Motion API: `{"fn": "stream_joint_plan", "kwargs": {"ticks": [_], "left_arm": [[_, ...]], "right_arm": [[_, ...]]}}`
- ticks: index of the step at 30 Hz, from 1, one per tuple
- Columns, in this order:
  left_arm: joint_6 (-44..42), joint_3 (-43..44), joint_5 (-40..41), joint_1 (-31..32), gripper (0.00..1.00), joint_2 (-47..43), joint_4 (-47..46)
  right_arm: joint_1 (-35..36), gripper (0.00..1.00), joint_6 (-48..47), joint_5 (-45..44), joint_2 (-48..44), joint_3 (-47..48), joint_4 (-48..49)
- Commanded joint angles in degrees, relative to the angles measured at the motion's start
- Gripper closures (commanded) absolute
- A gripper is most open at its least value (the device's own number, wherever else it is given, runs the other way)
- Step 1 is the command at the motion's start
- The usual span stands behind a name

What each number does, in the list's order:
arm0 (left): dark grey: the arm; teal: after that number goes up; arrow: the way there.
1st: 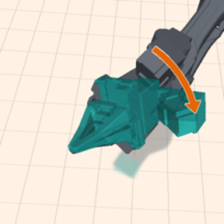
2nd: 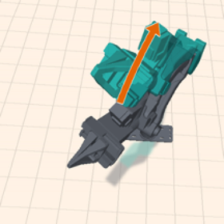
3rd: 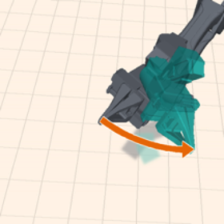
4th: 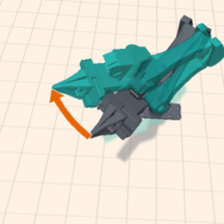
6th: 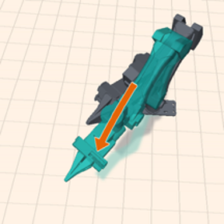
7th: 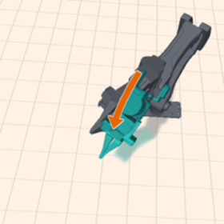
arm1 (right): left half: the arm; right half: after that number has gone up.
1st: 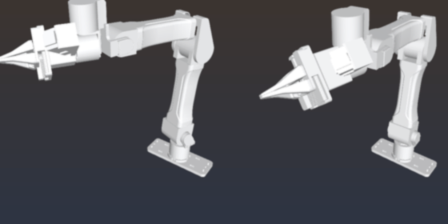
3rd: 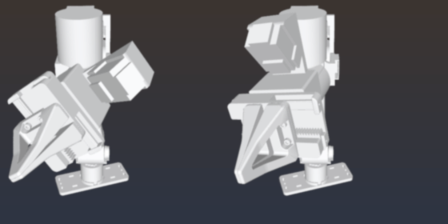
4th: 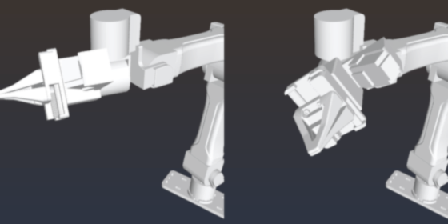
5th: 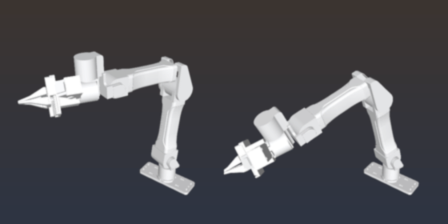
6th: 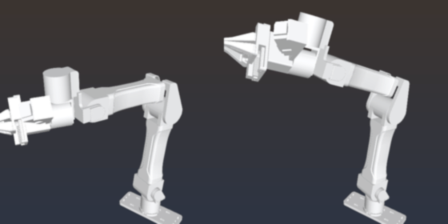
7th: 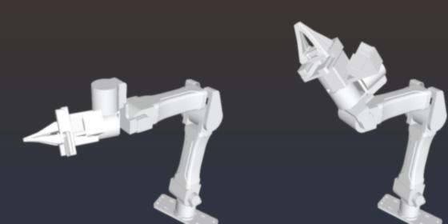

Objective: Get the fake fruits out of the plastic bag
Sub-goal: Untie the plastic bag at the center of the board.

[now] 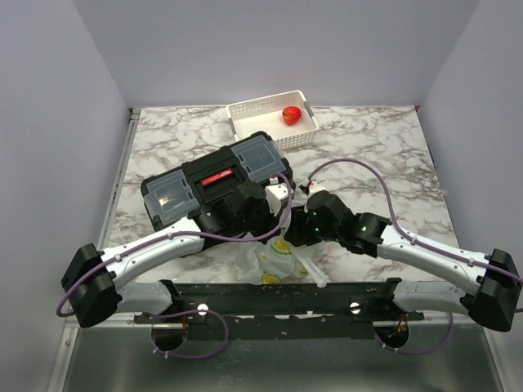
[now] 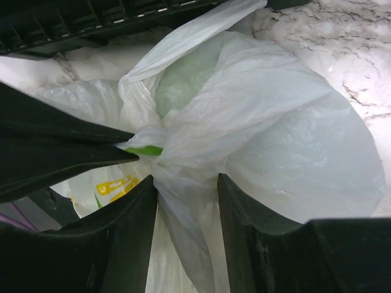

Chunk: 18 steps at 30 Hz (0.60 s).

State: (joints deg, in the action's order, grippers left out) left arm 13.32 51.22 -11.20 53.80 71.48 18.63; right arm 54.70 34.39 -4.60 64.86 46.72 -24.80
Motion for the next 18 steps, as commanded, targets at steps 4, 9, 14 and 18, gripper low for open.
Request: {"fn": "stream_joint_plan", "kwargs": {"ticks": [4,9,14,18], "left_arm": [[3.6,0.0,4.8,0.2,1.00,-5.4,-2.2],[3.7,0.2,8.2,0.2,1.00,-5.2,0.6],[4.6,-1.6,10.7,0.2,1.00,-6.7,1.1],[5.4,-4.2,16.4,0.2,1.00,-9.2,1.1]], "right_arm": [[0.1,0.63,7.4,-9.0,-0.1,0.0,1.2],[0.1,0.93,12.0,-16.6,-4.7,-2.0,-0.4],[0.2,0.97,14.5,-21.2,-9.9,-3.9,-2.7],[0.1,0.99,20.9,-27.5,-14.3,-4.8,-8.7]]}}
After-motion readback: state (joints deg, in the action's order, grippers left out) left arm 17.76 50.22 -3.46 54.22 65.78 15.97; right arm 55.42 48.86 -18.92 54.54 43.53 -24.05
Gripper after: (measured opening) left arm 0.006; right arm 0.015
